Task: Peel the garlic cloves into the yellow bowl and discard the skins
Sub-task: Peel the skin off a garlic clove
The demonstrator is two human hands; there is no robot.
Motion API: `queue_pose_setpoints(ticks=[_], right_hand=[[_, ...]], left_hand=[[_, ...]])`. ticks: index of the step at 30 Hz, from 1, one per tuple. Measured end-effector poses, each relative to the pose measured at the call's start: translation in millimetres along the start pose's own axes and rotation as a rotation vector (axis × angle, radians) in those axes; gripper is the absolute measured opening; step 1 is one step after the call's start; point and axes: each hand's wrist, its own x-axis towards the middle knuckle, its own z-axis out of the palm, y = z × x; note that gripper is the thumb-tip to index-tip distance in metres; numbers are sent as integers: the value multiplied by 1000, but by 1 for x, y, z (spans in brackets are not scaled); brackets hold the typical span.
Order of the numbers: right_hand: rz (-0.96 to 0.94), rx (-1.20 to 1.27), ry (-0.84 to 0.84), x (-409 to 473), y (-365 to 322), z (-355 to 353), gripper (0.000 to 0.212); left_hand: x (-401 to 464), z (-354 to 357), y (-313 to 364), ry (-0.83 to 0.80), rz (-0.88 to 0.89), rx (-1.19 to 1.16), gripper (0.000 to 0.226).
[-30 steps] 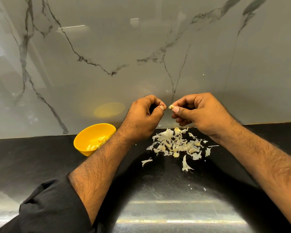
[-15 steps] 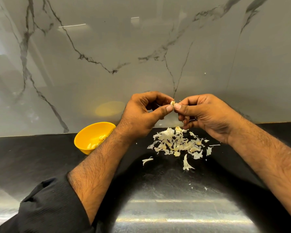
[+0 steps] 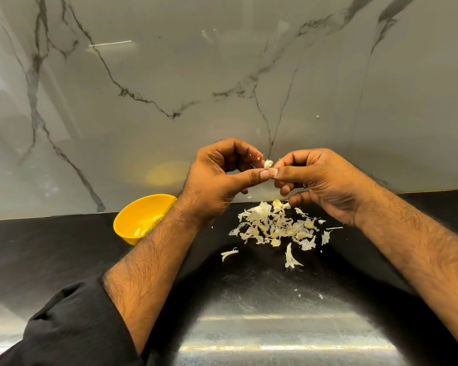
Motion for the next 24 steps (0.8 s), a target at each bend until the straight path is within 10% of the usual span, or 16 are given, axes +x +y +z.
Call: queue_pose_setpoints(ticks=[24], right_hand=[[23, 7, -79, -4, -3, -5, 19]], left_hand=[[4, -5, -7, -58, 97, 219, 18]])
